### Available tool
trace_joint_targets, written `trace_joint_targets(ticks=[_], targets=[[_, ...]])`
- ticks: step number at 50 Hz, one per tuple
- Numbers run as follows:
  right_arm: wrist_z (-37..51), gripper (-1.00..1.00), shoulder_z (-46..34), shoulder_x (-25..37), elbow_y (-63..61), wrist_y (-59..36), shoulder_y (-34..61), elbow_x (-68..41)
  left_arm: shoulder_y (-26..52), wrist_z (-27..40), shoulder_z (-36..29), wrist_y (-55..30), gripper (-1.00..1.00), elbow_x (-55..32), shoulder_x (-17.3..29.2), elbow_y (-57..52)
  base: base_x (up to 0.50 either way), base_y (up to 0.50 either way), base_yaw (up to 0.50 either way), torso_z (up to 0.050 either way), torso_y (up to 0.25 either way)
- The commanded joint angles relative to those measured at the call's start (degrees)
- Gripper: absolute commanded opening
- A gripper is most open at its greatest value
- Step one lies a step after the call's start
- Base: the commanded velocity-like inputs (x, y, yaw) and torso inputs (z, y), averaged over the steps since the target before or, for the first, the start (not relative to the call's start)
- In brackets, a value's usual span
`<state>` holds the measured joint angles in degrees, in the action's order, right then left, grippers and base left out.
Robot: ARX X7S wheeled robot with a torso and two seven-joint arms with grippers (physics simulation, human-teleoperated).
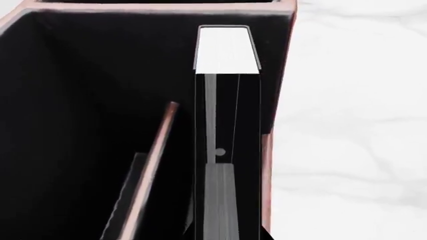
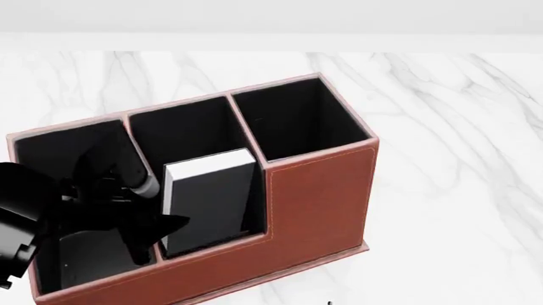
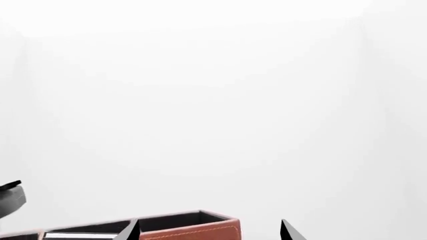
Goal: Pick up the book and place it in the back compartment of the caddy.
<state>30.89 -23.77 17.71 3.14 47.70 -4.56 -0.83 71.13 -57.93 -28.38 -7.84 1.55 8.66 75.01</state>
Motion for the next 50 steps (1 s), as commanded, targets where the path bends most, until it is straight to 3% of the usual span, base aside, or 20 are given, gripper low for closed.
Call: trace_joint_targets(ticks=[1,2,21,33,34,36,41,45,50], targets=[[0.0,1.00,-0.3,0.1,0.3,-0.1,0.2,-0.1,0.4,2.5,2.5,-1.7,-1.00,-1.6,-0.7,0.0,0.00,0.00,0.00,0.000,0.000],[0.0,1.00,-0.2,0.2,0.0,-0.1,0.2,-0.3,0.2,3.2,3.1,-1.8,1.00,-1.9,-0.5,0.0,0.00,0.00,0.00,0.000,0.000],[0.2,1.00,-0.5,0.2,0.5,-0.1,0.5,-0.6,2.4,3.0,5.6,-1.4,1.00,-2.4,-0.3,0.0,0.00,0.00,0.00,0.000,0.001],[0.7,1.00,-0.4,0.1,0.5,-0.4,0.6,0.4,4.4,-1.1,6.5,0.6,1.00,-2.3,-0.2,-1.6,0.00,0.00,0.00,0.000,0.000],[0.7,1.00,-0.4,0.1,0.4,-0.5,0.6,0.3,1.9,-1.5,6.4,-3.1,1.00,-2.4,0.8,-8.5,0.00,0.00,0.00,0.000,0.000],[0.6,1.00,-0.4,0.2,0.0,-1.0,0.8,-0.1,-7.1,-1.1,7.6,-18.8,1.00,-3.7,4.7,-25.7,0.00,0.00,0.00,0.000,0.000],[1.1,1.00,0.2,0.3,-1.6,-3.7,1.6,0.2,-17.8,-0.6,10.6,-33.0,1.00,-7.0,9.1,-61.1,0.00,0.00,0.00,0.000,0.000],[1.5,1.00,1.1,0.7,-4.8,-6.9,2.2,0.7,-23.7,0.3,12.9,-39.8,1.00,-8.8,11.2,-74.1,0.00,0.00,0.00,0.000,0.000],[2.0,1.00,1.9,1.0,-8.4,-10.2,2.7,1.5,-27.1,0.7,13.8,-44.4,1.00,-10.0,12.5,-82.2,0.00,0.00,0.00,0.000,0.000]])
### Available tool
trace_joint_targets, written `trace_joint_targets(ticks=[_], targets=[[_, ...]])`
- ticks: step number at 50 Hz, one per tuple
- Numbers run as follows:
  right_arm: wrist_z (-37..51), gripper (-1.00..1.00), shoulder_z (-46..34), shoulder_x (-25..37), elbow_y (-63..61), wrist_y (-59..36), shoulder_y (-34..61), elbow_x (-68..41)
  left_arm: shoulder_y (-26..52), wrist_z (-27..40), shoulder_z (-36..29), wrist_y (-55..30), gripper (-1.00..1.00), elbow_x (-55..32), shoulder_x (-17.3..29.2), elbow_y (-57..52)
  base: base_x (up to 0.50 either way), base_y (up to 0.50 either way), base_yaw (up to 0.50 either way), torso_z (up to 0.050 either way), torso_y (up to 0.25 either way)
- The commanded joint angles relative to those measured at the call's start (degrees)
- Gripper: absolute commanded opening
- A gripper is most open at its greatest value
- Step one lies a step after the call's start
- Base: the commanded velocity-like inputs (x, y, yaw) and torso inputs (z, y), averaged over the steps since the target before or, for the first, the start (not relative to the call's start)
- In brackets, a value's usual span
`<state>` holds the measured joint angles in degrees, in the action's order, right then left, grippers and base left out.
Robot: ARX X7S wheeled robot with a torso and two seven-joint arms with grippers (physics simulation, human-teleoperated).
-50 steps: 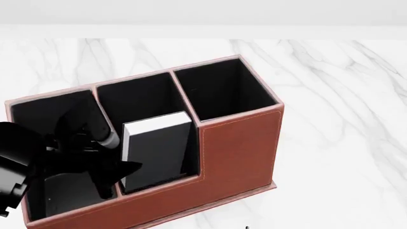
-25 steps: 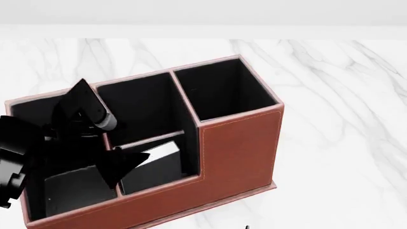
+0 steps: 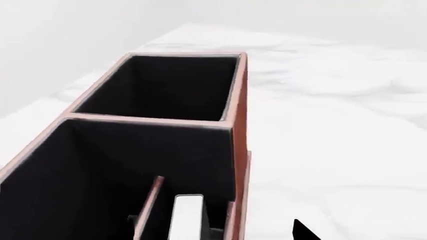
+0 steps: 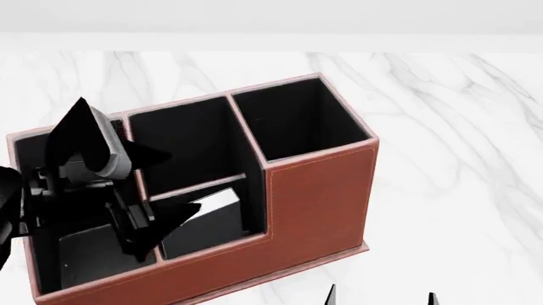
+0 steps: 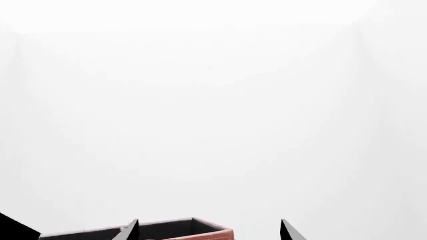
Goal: Pick up the book and place it in the back compartment of the caddy.
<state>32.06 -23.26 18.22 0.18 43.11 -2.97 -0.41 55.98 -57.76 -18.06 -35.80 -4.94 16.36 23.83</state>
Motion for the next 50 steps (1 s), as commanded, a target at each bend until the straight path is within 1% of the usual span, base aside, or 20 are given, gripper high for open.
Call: trace_joint_targets(ticks=[1,2,3,6,8,13,19,29,36,39,42,48,50], targets=[[0.9,1.00,1.4,0.5,-5.4,-5.7,1.1,1.1,-12.0,0.5,3.4,-16.4,1.00,-3.6,4.9,-31.0,0.00,0.00,0.00,0.000,0.000],[0.8,1.00,1.6,0.6,-7.2,-7.6,1.7,1.3,-13.1,0.8,3.7,-19.7,1.00,-4.0,5.2,-34.7,0.00,0.00,0.00,0.000,0.000],[0.9,1.00,1.8,0.6,-8.3,-9.0,2.1,1.6,-14.2,1.4,3.3,-21.1,1.00,-3.8,5.7,-37.9,0.00,0.00,0.00,0.000,0.000],[0.9,1.00,1.9,0.7,-9.2,-9.9,2.3,1.7,-14.4,1.7,3.5,-22.7,1.00,-4.1,5.7,-39.5,0.00,0.00,0.00,0.000,0.000],[0.8,1.00,2.1,0.9,-12.5,-12.6,2.7,2.2,-15.9,1.9,3.9,-26.0,1.00,-4.8,6.3,-45.6,0.00,0.00,0.00,0.000,0.000],[0.9,1.00,2.8,1.2,-17.0,-16.5,3.6,2.8,-16.6,2.6,3.7,-29.4,1.00,-5.2,6.6,-51.3,0.00,0.00,0.00,0.000,0.000],[0.7,1.00,3.5,1.7,-20.5,-19.1,4.1,1.7,-17.5,3.1,3.2,-30.8,1.00,-5.4,6.9,-55.2,0.00,0.00,0.00,0.000,0.000],[1.3,1.00,4.8,3.0,-27.8,-21.7,2.8,2.0,-18.7,3.7,6.0,-33.8,1.00,-6.8,7.0,-62.0,0.00,0.00,0.00,0.000,0.000],[1.4,1.00,4.8,3.4,-30.4,-21.8,1.7,2.5,-18.4,4.8,5.2,-35.5,1.00,-6.5,7.2,-64.5,0.00,0.00,0.00,0.000,0.000],[1.9,1.00,5.2,3.9,-31.9,-20.5,0.1,3.1,-19.6,4.4,6.3,-34.3,1.00,-7.1,7.1,-65.4,0.00,0.00,0.00,0.000,0.000],[2.2,1.00,5.6,4.4,-33.3,-19.8,-1.1,3.4,-20.1,4.6,7.3,-34.7,1.00,-7.5,6.9,-67.1,0.00,0.00,0.00,0.000,0.000],[2.7,1.00,6.5,5.3,-35.9,-19.3,-2.6,3.7,-20.3,4.6,11.3,-37.6,1.00,-9.1,6.1,-72.6,0.00,0.00,0.00,0.000,0.000],[2.7,1.00,6.6,5.4,-36.4,-19.3,-2.8,3.8,-19.6,4.9,11.5,-38.9,1.00,-9.2,6.0,-73.3,0.00,0.00,0.00,0.000,0.000]])
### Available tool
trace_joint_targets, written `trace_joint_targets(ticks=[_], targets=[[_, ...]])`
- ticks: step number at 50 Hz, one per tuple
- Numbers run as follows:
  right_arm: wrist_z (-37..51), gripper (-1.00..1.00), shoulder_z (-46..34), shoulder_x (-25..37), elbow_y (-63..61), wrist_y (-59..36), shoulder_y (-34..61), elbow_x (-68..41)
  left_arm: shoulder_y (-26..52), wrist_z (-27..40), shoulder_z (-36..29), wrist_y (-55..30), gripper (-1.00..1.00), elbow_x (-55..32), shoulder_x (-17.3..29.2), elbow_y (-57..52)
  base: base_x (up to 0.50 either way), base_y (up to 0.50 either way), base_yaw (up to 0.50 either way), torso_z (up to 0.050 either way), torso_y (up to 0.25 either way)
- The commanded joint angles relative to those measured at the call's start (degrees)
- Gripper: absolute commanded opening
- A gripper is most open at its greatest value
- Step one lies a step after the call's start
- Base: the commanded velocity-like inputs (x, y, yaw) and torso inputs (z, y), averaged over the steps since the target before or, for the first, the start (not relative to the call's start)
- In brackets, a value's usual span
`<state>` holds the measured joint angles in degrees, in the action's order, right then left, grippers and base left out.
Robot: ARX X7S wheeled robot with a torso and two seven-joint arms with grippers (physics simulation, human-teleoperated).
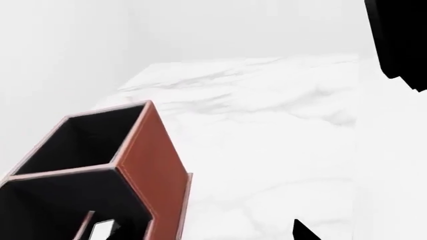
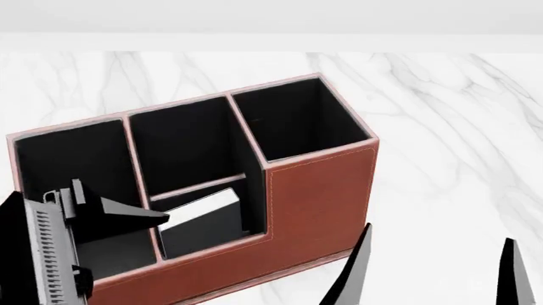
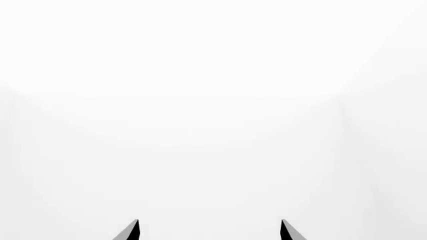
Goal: Pick up the book and place it in the back compartment of the caddy.
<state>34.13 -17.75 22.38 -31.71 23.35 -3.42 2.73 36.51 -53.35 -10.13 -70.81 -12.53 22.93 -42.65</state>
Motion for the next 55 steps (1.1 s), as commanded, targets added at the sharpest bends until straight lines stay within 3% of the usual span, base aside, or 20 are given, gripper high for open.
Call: trace_joint_targets(ticks=[1,34,39,47,55], targets=[[0.7,1.00,1.2,1.3,-5.1,0.3,-2.5,0.7,0.3,0.3,3.8,-4.6,1.00,-1.9,-0.5,-7.5,0.00,0.00,0.00,0.000,0.000],[1.9,1.00,1.7,2.5,-7.9,5.1,-6.6,3.1,1.5,3.0,3.9,-8.3,1.00,-5.1,1.4,-17.1,0.00,0.00,0.00,0.000,0.000],[1.9,1.00,1.9,2.7,-8.7,4.6,-6.6,3.2,2.4,7.7,4.2,-8.0,1.00,-10.5,3.2,-17.2,0.00,0.00,0.00,0.000,0.000],[1.8,1.00,2.5,2.7,-10.4,2.7,-6.0,3.5,4.8,9.7,4.4,-9.7,1.00,-12.9,3.6,-17.1,0.00,0.00,0.00,0.000,0.000],[1.3,1.00,2.6,2.4,-11.8,-0.3,-4.4,4.0,9.2,17.2,6.5,-12.0,1.00,-23.5,5.9,-17.2,0.00,0.00,0.00,0.000,0.000]])
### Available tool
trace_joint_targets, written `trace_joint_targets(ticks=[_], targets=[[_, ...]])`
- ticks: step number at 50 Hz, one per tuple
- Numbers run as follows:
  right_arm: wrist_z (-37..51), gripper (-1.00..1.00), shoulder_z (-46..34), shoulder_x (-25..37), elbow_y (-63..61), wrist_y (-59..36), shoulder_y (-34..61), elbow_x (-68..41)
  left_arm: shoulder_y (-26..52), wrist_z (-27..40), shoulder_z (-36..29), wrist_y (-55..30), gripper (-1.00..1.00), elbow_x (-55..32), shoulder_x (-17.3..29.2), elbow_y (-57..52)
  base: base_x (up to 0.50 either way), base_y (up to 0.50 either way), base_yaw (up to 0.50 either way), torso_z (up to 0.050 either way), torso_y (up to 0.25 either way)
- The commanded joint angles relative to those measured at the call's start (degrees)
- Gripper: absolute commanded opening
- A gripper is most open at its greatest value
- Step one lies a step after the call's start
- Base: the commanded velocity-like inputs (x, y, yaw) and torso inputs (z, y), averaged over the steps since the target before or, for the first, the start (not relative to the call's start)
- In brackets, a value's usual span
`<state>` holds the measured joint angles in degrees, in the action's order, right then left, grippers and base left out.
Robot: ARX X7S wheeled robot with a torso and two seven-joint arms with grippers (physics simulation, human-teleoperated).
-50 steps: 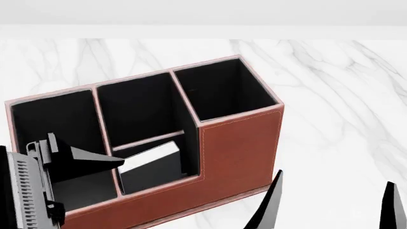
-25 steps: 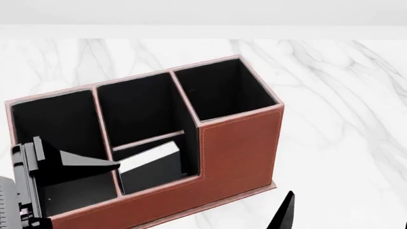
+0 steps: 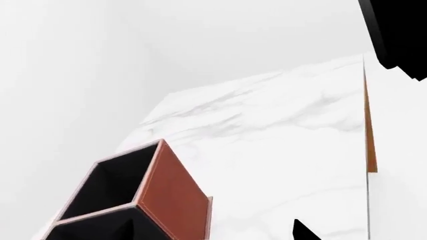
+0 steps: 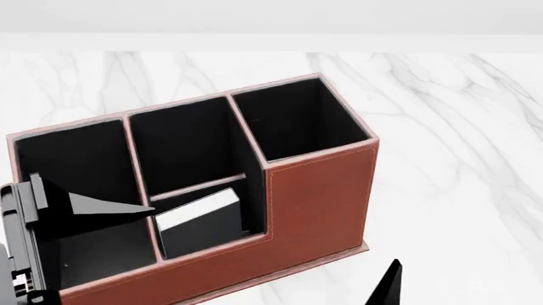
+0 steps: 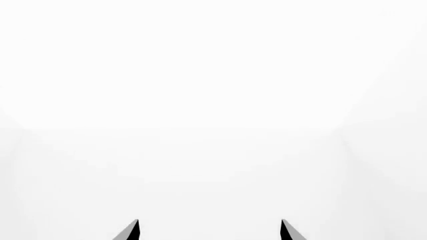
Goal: Pick up the book and place it in the back compartment of the caddy.
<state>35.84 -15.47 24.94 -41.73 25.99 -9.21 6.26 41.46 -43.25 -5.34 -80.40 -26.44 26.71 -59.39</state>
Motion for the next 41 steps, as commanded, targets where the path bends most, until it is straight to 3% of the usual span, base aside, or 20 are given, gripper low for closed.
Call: trace_joint_targets(ticks=[1,6,26,41], targets=[[-0.5,1.00,0.4,-0.2,-1.8,-3.3,1.8,0.4,5.0,8.5,2.3,-2.9,1.00,-11.9,2.4,-0.5,0.00,0.00,0.00,0.000,0.000],[-0.7,1.00,0.6,-0.1,-2.5,-5.0,2.8,-0.6,7.8,15.7,3.5,-3.5,1.00,-22.2,4.3,-0.3,0.00,0.00,0.00,0.000,0.000],[-0.9,1.00,2.4,0.5,-9.0,-8.6,2.9,0.2,13.3,20.7,3.3,-5.3,1.00,-27.2,5.2,1.4,0.00,0.00,0.00,0.000,0.000],[-1.1,1.00,3.0,0.8,-12.7,-10.4,2.6,0.8,17.6,30.9,7.8,-8.5,1.00,-42.3,6.4,0.8,0.00,0.00,0.00,0.000,0.000]])
